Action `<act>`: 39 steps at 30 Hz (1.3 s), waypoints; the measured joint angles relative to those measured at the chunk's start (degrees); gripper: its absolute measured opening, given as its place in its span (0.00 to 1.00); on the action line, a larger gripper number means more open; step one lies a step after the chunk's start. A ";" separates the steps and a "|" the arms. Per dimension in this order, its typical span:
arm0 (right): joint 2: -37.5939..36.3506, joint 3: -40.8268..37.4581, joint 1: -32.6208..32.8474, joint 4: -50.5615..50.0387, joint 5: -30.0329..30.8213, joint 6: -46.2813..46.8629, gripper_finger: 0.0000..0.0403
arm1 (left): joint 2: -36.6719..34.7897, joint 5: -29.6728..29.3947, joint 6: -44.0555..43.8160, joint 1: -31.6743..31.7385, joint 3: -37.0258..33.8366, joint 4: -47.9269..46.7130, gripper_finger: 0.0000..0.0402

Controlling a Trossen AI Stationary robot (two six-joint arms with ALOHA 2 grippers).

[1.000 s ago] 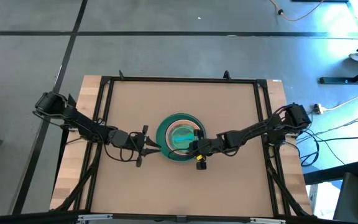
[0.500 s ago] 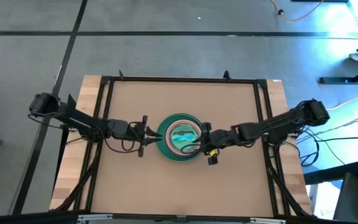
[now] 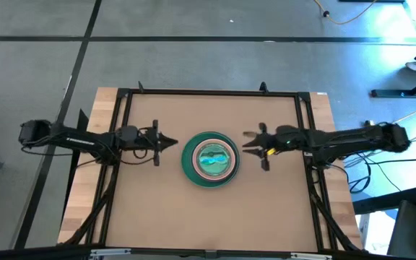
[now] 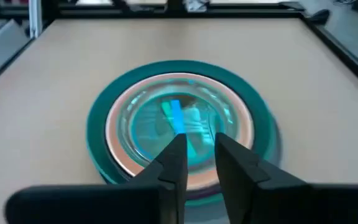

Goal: Stack plastic plates
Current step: Return to Home Position

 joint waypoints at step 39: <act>-55.23 -25.78 -12.82 -5.54 2.11 10.86 0.01 | -23.37 2.46 -4.39 6.03 -7.15 -11.91 0.00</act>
